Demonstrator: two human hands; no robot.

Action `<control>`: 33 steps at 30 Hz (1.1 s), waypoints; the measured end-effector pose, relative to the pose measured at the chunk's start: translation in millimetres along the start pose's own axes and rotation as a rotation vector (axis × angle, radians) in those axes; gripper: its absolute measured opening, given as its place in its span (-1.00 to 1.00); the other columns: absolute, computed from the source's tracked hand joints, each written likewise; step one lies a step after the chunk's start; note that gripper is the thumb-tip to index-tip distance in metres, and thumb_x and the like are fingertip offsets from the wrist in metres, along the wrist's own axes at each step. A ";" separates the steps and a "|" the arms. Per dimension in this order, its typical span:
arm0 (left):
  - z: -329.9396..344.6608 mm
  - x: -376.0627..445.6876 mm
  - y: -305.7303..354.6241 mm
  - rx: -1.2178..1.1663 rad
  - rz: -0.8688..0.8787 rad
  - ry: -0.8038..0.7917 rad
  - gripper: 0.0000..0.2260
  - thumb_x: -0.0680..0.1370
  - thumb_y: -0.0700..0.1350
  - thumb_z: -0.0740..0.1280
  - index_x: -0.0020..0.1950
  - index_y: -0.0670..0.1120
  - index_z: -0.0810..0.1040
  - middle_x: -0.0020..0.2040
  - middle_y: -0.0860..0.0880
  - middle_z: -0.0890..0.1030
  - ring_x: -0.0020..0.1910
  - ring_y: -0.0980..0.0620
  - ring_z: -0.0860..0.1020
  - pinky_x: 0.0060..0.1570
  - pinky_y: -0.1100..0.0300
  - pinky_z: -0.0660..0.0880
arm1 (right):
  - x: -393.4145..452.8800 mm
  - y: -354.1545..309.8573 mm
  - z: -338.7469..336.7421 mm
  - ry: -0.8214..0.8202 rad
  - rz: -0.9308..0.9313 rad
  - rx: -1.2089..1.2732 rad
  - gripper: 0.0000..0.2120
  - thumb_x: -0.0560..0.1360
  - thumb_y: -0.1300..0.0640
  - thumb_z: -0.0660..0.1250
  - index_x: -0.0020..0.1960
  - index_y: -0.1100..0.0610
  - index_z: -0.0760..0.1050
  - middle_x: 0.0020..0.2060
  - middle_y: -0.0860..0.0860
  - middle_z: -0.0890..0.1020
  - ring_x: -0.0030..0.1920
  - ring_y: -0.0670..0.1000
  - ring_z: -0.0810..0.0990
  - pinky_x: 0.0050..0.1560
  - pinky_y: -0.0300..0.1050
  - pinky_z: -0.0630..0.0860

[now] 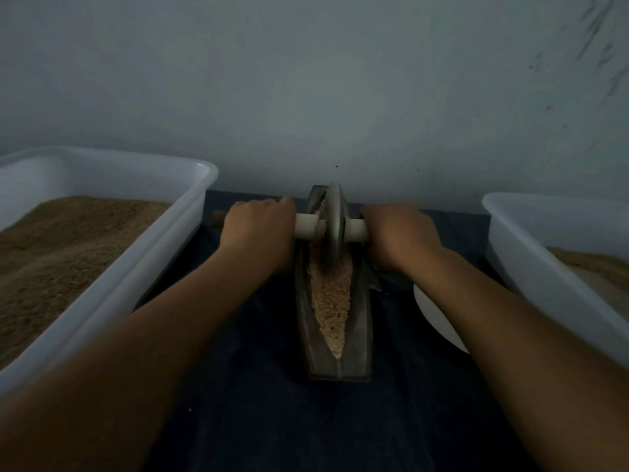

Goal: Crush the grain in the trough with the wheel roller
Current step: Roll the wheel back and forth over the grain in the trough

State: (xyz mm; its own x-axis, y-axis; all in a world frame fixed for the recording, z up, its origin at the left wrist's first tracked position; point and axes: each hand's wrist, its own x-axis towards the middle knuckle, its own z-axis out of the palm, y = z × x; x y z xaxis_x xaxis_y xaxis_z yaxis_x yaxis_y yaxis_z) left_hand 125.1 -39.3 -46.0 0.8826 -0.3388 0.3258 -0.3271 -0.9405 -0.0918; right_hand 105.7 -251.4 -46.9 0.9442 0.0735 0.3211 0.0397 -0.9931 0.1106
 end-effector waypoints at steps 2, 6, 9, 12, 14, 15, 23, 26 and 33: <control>-3.2 -17.3 4.0 0.013 -0.006 0.026 -0.65 0.46 0.00 0.44 -0.03 -0.01 0.26 -0.04 -0.05 0.56 -0.20 -0.01 0.46 -0.17 0.09 0.33 | -17.3 -3.1 -2.6 0.059 -0.026 -0.005 -0.81 0.43 0.04 0.40 0.01 0.05 0.49 -0.11 0.07 0.60 -0.11 0.15 0.58 -0.31 -0.13 0.24; -11.5 -56.4 12.5 0.063 -0.001 0.139 -0.69 0.45 0.01 0.45 -0.02 0.01 0.32 -0.05 0.00 0.57 -0.12 0.02 0.54 -0.16 0.15 0.30 | -56.8 -9.0 -10.8 0.149 -0.067 -0.037 -0.84 0.44 0.01 0.38 -0.06 0.02 0.44 -0.19 -0.01 0.59 -0.20 0.10 0.57 -0.35 -0.10 0.16; -19.0 -81.2 17.7 0.088 0.028 0.189 -0.71 0.46 0.02 0.43 0.06 0.00 0.39 -0.03 0.01 0.57 -0.10 0.04 0.54 -0.08 0.16 0.38 | -84.7 -12.9 -21.1 0.176 -0.099 0.023 -0.88 0.44 0.08 0.40 -0.09 0.05 0.48 -0.25 -0.02 0.58 -0.29 0.04 0.51 -0.32 -0.12 0.20; -26.4 -96.2 18.6 0.086 0.065 0.211 -0.71 0.47 0.03 0.41 0.09 0.00 0.40 0.01 0.00 0.58 -0.06 0.02 0.55 0.05 0.14 0.43 | -104.6 -14.2 -32.7 0.216 -0.113 0.073 -0.87 0.36 0.18 0.47 -0.13 0.12 0.54 -0.29 0.03 0.60 -0.33 0.07 0.52 -0.33 -0.12 0.26; -29.4 -101.3 17.0 0.088 0.078 0.203 -0.73 0.50 0.04 0.37 0.11 0.01 0.40 0.04 0.01 0.58 -0.03 0.03 0.55 0.11 0.13 0.42 | -111.4 -14.8 -38.1 0.193 -0.112 0.088 -0.84 0.37 0.18 0.46 -0.06 0.12 0.58 -0.23 0.04 0.62 -0.24 0.08 0.56 -0.24 -0.07 0.42; -29.9 -102.7 16.2 0.086 0.080 0.196 -0.73 0.50 0.04 0.36 0.12 0.01 0.39 0.05 0.02 0.57 -0.02 0.03 0.54 0.12 0.13 0.41 | -112.8 -14.8 -39.4 0.189 -0.112 0.097 -0.83 0.38 0.18 0.45 -0.04 0.13 0.59 -0.21 0.05 0.63 -0.22 0.09 0.57 -0.19 -0.05 0.46; -19.2 -75.2 11.4 0.083 0.112 0.142 -0.64 0.44 0.03 0.43 0.11 -0.01 0.36 0.05 -0.01 0.53 -0.02 0.01 0.52 0.08 0.10 0.41 | -89.3 -10.6 -15.3 0.217 -0.118 0.075 -0.87 0.41 0.16 0.41 -0.07 0.14 0.51 -0.23 0.06 0.59 -0.27 0.10 0.53 -0.27 -0.06 0.35; -14.9 -43.1 7.6 0.022 0.103 0.060 -0.64 0.44 0.00 0.44 0.11 -0.03 0.36 0.08 -0.04 0.53 0.03 -0.03 0.52 0.11 0.06 0.41 | -63.6 -6.6 -3.6 0.212 -0.090 0.012 -0.82 0.42 0.08 0.41 -0.04 0.12 0.49 -0.21 0.05 0.61 -0.26 0.12 0.56 -0.30 -0.09 0.25; -4.4 14.5 0.5 0.033 0.040 -0.074 -0.71 0.52 -0.05 0.39 0.18 -0.10 0.44 0.13 -0.11 0.56 0.07 -0.13 0.56 -0.07 0.03 0.37 | 3.2 5.3 4.0 0.023 -0.004 -0.004 -0.77 0.42 -0.03 0.40 0.05 0.00 0.55 -0.04 0.04 0.64 -0.08 0.11 0.60 -0.29 -0.15 0.29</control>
State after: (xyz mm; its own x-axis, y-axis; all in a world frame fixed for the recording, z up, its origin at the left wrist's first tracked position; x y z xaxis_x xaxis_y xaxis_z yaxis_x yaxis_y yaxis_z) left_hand 136.3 -44.6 -37.1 0.8923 -0.3755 0.2506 -0.3522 -0.9263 -0.1341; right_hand 110.2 -256.7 -49.1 0.9362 0.0795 0.3423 0.0421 -0.9924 0.1154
